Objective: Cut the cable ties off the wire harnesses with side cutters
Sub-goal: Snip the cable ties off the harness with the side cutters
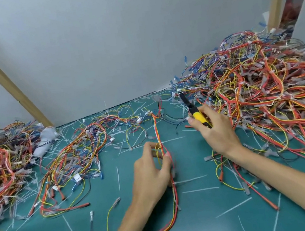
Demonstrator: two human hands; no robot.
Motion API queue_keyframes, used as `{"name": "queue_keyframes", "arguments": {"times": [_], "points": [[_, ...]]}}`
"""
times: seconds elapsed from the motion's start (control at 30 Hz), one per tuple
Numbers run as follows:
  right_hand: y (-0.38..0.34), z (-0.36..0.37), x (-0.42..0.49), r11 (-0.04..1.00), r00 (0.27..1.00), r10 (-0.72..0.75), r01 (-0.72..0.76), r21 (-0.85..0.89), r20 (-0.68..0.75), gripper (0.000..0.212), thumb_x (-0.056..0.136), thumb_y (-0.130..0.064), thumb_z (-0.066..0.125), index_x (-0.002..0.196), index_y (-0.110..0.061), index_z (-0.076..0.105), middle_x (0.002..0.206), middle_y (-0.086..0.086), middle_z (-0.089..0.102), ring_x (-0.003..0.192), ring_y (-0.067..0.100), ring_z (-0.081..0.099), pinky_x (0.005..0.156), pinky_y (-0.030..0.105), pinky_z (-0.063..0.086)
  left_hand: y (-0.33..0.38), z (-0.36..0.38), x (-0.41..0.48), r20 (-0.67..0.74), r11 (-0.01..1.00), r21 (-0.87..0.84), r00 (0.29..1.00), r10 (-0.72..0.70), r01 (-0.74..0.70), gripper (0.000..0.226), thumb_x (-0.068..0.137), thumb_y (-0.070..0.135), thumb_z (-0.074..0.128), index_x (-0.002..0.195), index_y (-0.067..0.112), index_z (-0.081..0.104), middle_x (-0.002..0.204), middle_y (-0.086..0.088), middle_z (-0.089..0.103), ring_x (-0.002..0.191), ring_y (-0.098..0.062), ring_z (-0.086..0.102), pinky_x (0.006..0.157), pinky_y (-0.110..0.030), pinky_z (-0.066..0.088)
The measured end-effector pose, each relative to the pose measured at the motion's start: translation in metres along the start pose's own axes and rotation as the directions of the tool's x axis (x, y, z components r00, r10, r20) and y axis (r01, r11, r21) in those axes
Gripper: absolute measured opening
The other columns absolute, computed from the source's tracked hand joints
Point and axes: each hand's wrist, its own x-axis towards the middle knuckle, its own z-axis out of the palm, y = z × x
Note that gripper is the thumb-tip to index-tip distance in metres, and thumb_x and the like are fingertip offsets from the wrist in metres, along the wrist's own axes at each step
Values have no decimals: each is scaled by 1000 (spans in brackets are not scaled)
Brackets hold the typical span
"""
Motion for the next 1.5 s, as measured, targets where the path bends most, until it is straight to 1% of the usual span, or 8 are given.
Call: {"name": "queue_keyframes", "arguments": {"times": [0.13,0.47,0.6,0.87,1.0,1.17,1.3,1.5], "points": [[-2,0,0,999,999,33,-33,16,11,38,83,-53,56,88,-16,60,75,8,62,72,24,58,70,43,46,-6,-3,1,-91,981,166,989,113,-96,25,83,41,67,101,35,49,81,15,60,53,-8,51,60,-33,47],[-3,1,2,998,998,56,-56,14,13,45,78,-63,53,91,-21,62,76,6,63,76,29,63,72,48,49,-8,-5,-5,170,907,-408,985,-39,106,26,95,4,57,112,18,43,81,0,71,65,-21,68,64,-27,53],[-4,0,3,998,999,55,-55,15,1,46,78,-64,52,93,-22,63,76,5,64,76,27,63,72,46,50,-2,-5,-5,165,812,-552,979,-116,189,11,100,7,46,109,11,43,67,1,61,53,-6,58,52,-14,43],[-4,0,2,999,999,46,-47,20,1,42,83,-60,55,91,-20,63,76,8,64,73,28,62,68,51,50,-4,-6,-6,-108,996,-38,991,-81,77,43,80,26,75,98,23,36,80,6,59,52,-8,58,60,-19,40],[-3,0,2,998,999,43,-42,37,-13,38,84,-58,55,92,-22,63,77,7,64,74,28,62,69,53,51,3,-12,-7,-147,950,311,985,88,-39,34,77,35,73,92,23,44,92,10,50,72,-20,55,62,-34,45],[-2,0,3,999,999,46,-45,28,-6,37,84,-58,55,92,-23,63,77,6,64,74,30,63,68,53,52,11,-14,-10,-95,852,517,995,-38,82,30,82,50,62,93,23,52,96,6,57,83,-29,62,65,-40,49],[-1,1,3,1000,1000,19,-19,-4,-10,36,85,-58,55,89,-23,61,70,6,61,69,29,61,64,50,49,10,-13,-10,-76,827,541,988,-132,152,30,84,48,58,96,21,53,97,4,65,94,-27,62,76,-39,47],[-2,1,1,1000,1000,19,-19,-25,2,39,86,-59,54,89,-20,61,72,9,61,70,29,62,65,49,49,-1,-22,-2,-47,960,161,973,-224,229,7,77,19,71,83,19,69,66,13,69,68,-1,68,74,-16,51]]}}
